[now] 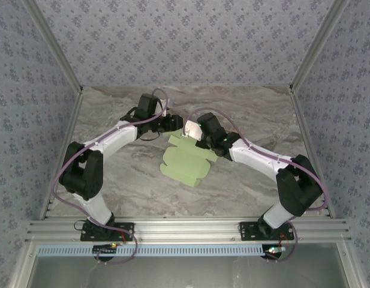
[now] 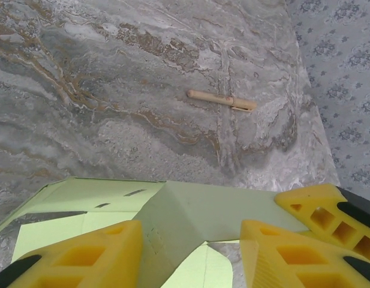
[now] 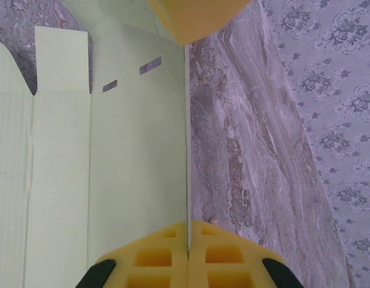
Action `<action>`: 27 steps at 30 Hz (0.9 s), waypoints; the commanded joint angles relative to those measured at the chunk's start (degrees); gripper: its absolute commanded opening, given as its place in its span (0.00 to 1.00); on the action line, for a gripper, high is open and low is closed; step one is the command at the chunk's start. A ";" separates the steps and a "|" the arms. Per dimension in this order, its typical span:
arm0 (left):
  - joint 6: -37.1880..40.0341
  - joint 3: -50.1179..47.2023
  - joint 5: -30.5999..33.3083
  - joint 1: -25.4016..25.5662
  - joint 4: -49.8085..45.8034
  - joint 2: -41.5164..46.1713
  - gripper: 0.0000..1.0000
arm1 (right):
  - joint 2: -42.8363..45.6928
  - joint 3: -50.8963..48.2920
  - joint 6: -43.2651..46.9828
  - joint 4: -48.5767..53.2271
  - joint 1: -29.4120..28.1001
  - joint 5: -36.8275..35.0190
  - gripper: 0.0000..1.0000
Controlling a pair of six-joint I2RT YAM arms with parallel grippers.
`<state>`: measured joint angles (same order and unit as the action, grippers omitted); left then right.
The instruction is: Fold the paper box
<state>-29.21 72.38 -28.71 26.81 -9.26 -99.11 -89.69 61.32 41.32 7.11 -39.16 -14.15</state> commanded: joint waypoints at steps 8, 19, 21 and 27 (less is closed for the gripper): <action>-5.96 -0.84 -5.38 0.70 6.87 0.02 0.42 | -0.29 1.33 -1.59 -1.28 -1.08 -1.27 0.00; -11.02 -1.12 -7.32 0.76 12.33 -1.52 0.38 | -1.10 1.59 -1.66 -1.69 -1.59 -1.17 0.00; -10.91 -1.14 -7.37 0.70 12.25 -1.49 0.38 | -1.30 1.53 -1.55 -1.68 -1.51 -1.55 0.00; -8.32 -3.46 -5.57 -1.40 10.36 1.60 0.42 | 0.49 0.25 -1.78 -0.65 0.79 -1.12 0.00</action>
<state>-39.03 70.24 -33.28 26.46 0.03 -100.22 -90.17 61.34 40.25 5.76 -39.31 -16.51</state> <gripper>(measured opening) 0.413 0.063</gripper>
